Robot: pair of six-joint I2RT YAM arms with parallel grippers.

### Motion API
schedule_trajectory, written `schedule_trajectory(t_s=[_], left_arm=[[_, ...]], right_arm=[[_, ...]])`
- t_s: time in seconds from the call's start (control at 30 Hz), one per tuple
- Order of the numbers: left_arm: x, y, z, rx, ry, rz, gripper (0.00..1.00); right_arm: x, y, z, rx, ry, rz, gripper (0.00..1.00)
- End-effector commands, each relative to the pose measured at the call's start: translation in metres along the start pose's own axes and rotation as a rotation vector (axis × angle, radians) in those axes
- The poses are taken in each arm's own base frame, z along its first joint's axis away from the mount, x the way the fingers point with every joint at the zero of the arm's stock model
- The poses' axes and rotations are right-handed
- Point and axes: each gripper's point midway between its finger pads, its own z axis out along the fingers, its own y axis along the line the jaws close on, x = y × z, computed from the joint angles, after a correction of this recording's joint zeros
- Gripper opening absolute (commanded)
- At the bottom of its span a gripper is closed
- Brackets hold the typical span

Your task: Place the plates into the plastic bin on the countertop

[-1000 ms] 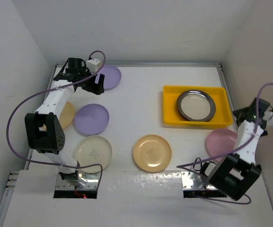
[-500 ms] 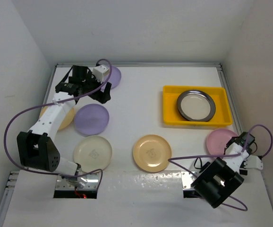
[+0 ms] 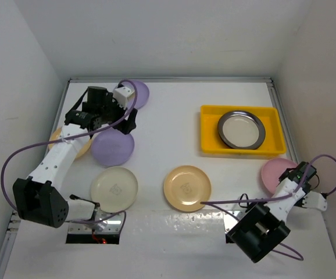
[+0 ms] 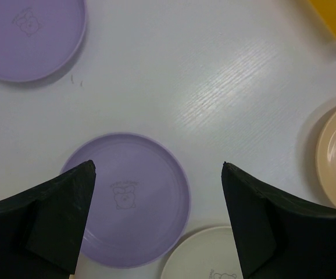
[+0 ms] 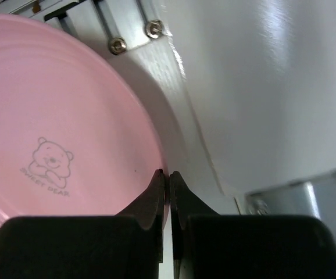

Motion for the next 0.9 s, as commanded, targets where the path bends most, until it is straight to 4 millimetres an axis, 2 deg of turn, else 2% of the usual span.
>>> schedule_trajectory(t_s=[0.0, 0.03, 0.1, 0.13, 0.2, 0.23, 0.37, 0.4, 0.47, 0.5, 0.53, 0.57, 0.6, 0.63, 0.67, 0.73, 0.77, 0.8, 0.83, 0.87], left_arm=[[-0.015, -0.012, -0.011, 0.002, -0.057, 0.062, 0.9], [-0.012, -0.014, -0.011, -0.006, -0.051, 0.067, 0.9], [-0.013, -0.024, -0.009, 0.004, -0.047, 0.063, 0.9], [-0.014, -0.028, -0.008, 0.013, -0.047, 0.06, 0.9], [-0.013, -0.037, -0.008, 0.031, -0.047, 0.053, 0.9], [-0.013, -0.041, -0.007, 0.041, -0.047, 0.06, 0.9], [-0.014, -0.048, -0.007, 0.064, -0.05, 0.058, 0.9], [-0.012, -0.05, -0.004, 0.064, -0.04, 0.061, 0.9], [-0.015, -0.047, -0.003, 0.053, -0.048, 0.064, 0.9], [-0.012, -0.047, 0.0, 0.055, -0.038, 0.061, 0.9], [-0.012, -0.047, 0.0, 0.055, -0.038, 0.061, 0.9], [-0.012, -0.045, 0.0, 0.045, -0.035, 0.061, 0.9], [-0.015, -0.045, 0.001, 0.045, -0.037, 0.052, 0.9], [-0.012, -0.043, 0.004, 0.038, -0.024, 0.039, 0.9], [-0.017, -0.043, 0.003, 0.036, -0.034, 0.041, 0.91], [-0.016, -0.038, 0.004, 0.026, -0.024, 0.002, 0.91], [-0.019, -0.031, 0.004, 0.013, -0.026, -0.006, 0.91], [-0.015, -0.034, 0.007, 0.029, -0.003, -0.022, 0.91], [-0.019, -0.028, 0.009, 0.021, 0.002, -0.03, 0.92], [-0.019, -0.028, 0.011, 0.024, 0.014, -0.033, 0.92]], right_arm=[[-0.019, -0.006, -0.029, 0.047, -0.034, 0.07, 0.0], [-0.03, 0.006, -0.04, 0.011, -0.045, 0.097, 0.0], [-0.036, 0.009, -0.053, -0.006, -0.045, 0.099, 0.0], [-0.054, 0.025, -0.071, -0.069, -0.075, 0.123, 0.0], [-0.063, 0.032, -0.088, -0.12, -0.106, 0.114, 0.0], [-0.079, 0.043, -0.106, -0.174, -0.147, 0.136, 0.0], [-0.102, 0.061, -0.144, -0.314, -0.229, 0.129, 0.0], [-0.092, 0.074, -0.152, -0.388, -0.179, 0.071, 0.0], [-0.091, 0.096, -0.166, -0.516, -0.172, 0.02, 0.0], [-0.07, 0.113, -0.178, -0.63, -0.066, -0.029, 0.0], [-0.074, 0.134, -0.191, -0.738, -0.079, -0.031, 0.0], [-0.05, 0.144, -0.194, -0.812, 0.002, -0.099, 0.0], [-0.042, 0.159, -0.205, -0.897, 0.039, -0.14, 0.0], [-0.034, 0.163, -0.206, -0.92, 0.055, -0.189, 0.0], [-0.01, 0.176, -0.208, -0.956, 0.129, -0.271, 0.0], [-0.002, 0.19, -0.21, -0.988, 0.092, -0.382, 0.0], [0.025, 0.208, -0.211, -1.023, 0.126, -0.479, 0.0], [0.03, 0.216, -0.216, -1.043, 0.129, -0.518, 0.0], [0.055, 0.226, -0.202, -1.029, 0.177, -0.63, 0.0], [0.064, 0.227, -0.199, -1.014, 0.195, -0.666, 0.0]])
